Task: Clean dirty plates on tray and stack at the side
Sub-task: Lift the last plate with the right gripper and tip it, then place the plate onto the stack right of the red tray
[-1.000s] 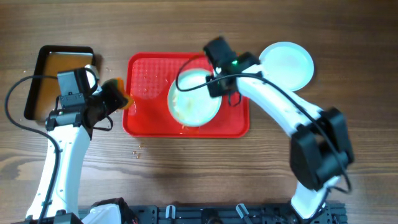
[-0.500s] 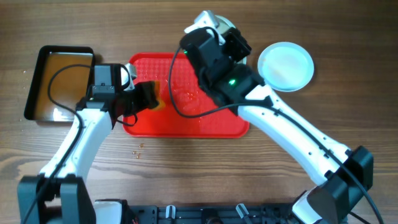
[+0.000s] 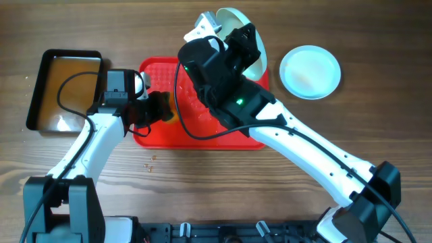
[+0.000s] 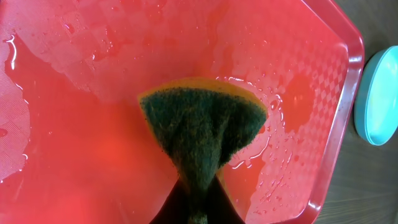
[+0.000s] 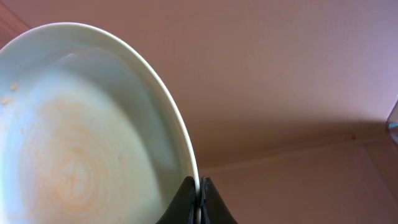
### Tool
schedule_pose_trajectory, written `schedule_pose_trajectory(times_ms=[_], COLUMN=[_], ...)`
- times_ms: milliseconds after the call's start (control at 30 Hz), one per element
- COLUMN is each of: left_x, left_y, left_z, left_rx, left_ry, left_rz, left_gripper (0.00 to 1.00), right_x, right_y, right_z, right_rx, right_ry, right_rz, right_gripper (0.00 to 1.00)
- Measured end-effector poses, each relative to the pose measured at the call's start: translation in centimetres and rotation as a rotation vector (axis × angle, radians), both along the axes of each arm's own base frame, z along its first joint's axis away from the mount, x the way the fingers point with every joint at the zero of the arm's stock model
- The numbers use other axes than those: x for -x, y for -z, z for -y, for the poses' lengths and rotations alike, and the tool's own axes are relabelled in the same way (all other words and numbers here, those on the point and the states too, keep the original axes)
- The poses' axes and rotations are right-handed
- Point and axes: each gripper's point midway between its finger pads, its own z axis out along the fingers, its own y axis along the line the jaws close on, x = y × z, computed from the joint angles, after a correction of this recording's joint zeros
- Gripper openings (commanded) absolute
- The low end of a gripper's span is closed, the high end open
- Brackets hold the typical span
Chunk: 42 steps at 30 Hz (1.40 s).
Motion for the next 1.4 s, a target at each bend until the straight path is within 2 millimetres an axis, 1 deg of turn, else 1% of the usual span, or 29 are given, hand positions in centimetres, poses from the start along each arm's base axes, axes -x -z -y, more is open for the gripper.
schedule_pose_trajectory(times_ms=[67,133,200,233,267,300,367,433,467,500,533,567,633,700,733,800,833,867,900,933,1033,1100,1133,1167,1200,1233,1267,1300,1400], left_x=[0.0,0.0,0.0,0.0,0.0,0.0,0.0,0.0,-0.1,-0.1,-0.1,-0.1,0.0,0.0,0.0,0.0,0.0,0.0,0.0,0.0,0.0,0.0,-0.1,-0.2,-0.4,-0.8,-1.3,-2.3,-4.6], left_y=[0.0,0.0,0.0,0.0,0.0,0.0,0.0,0.0,0.0,0.0,0.0,0.0,0.0,0.0,0.0,0.0,0.0,0.0,0.0,0.0,0.0,0.0,0.0,-0.1,-0.1,-0.2,-0.4,-0.8,-2.0], left_z=[0.0,0.0,0.0,0.0,0.0,0.0,0.0,0.0,0.0,0.0,0.0,0.0,0.0,0.0,0.0,0.0,0.0,0.0,0.0,0.0,0.0,0.0,0.0,-0.1,-0.2,-0.4,-0.6,-0.9,-1.9], left_rx=[0.000,0.000,0.000,0.000,0.000,0.000,0.000,0.000,0.000,0.000,0.000,0.000,0.000,0.000,0.000,0.000,0.000,0.000,0.000,0.000,0.000,0.000,-0.003,-0.006,-0.012,-0.022,-0.033,-0.049,-0.092], left_ry=[0.000,0.000,0.000,0.000,0.000,0.000,0.000,0.000,0.000,0.000,0.000,0.000,0.000,0.000,0.000,0.000,0.000,0.000,0.000,0.000,0.000,0.000,-0.001,-0.003,-0.007,-0.012,-0.019,-0.031,-0.070], left_rz=[0.000,0.000,0.001,0.000,0.001,0.001,0.002,0.002,0.003,0.003,0.003,0.003,0.002,0.001,0.001,-0.001,0.000,-0.001,0.000,0.000,0.001,0.002,0.004,0.010,0.018,0.035,0.060,0.102,0.212], left_gripper=[0.04,0.04,0.04,0.04,0.04,0.04,0.04,0.04,0.04,0.04,0.04,0.04,0.04,0.04,0.04,0.04,0.04,0.04,0.04,0.04,0.04,0.04,0.04,0.04,0.04,0.04,0.04,0.04,0.04], right_x=[-0.1,-0.5,-1.7,-2.3,-3.3,-4.2,-5.3,-5.8,-5.5,-5.2,-5.2,-5.3,-5.6,-4.9,-4.6,-4.5,-4.5,-4.5,-4.6,-4.6,-4.3,-4.2,-4.0,-3.7,-3.2,-2.9,-2.3,-1.5,0.3], right_y=[0.2,1.6,5.1,7.2,9.3,10.8,12.0,12.5,13.2,14.0,14.9,16.1,18.6,22.1,23.3,25.0,25.8,26.1,26.3,26.4,26.7,26.8,26.9,26.9,26.8,26.7,26.6,26.6,26.5], right_z=[0.2,1.3,4.0,5.4,7.5,9.3,13.3,19.3,22.2,24.1,25.4,26.1,26.7,27.7,28.2,29.0,29.3,29.5,29.6,29.6,29.0,26.8,25.3,23.7,21.3,19.3,16.9,13.6,7.4], right_rx=[-0.072,-0.161,-0.326,-0.449,-0.628,-0.812,-1.082,-1.252,-1.307,-1.341,-1.370,-1.385,-1.398,-1.392,-1.381,-1.368,-1.355,-1.352,-1.350,-1.356,-1.380,-1.455,-1.500,-1.544,-1.588,-1.610,-1.616,-1.603,-1.552], right_ry=[0.016,0.031,0.058,0.074,0.111,0.134,0.183,0.281,0.341,0.385,0.412,0.430,0.485,0.629,0.683,0.748,0.775,0.787,0.791,0.799,0.799,0.730,0.687,0.651,0.602,0.565,0.525,0.476,0.374], right_rz=[0.027,0.001,-0.114,-0.188,-0.259,-0.324,-0.382,-0.350,-0.333,-0.325,-0.316,-0.315,-0.310,-0.302,-0.296,-0.281,-0.278,-0.274,-0.271,-0.262,-0.298,-0.396,-0.459,-0.523,-0.609,-0.670,-0.738,-0.818,-0.955], right_gripper=[0.04,0.04,0.04,0.04,0.04,0.04,0.04,0.04,0.04,0.04,0.04,0.04,0.04,0.04,0.05,0.05,0.14,0.31,0.55,0.67,0.66,0.62,0.62,0.62,0.62,0.63,0.63,0.63,0.63])
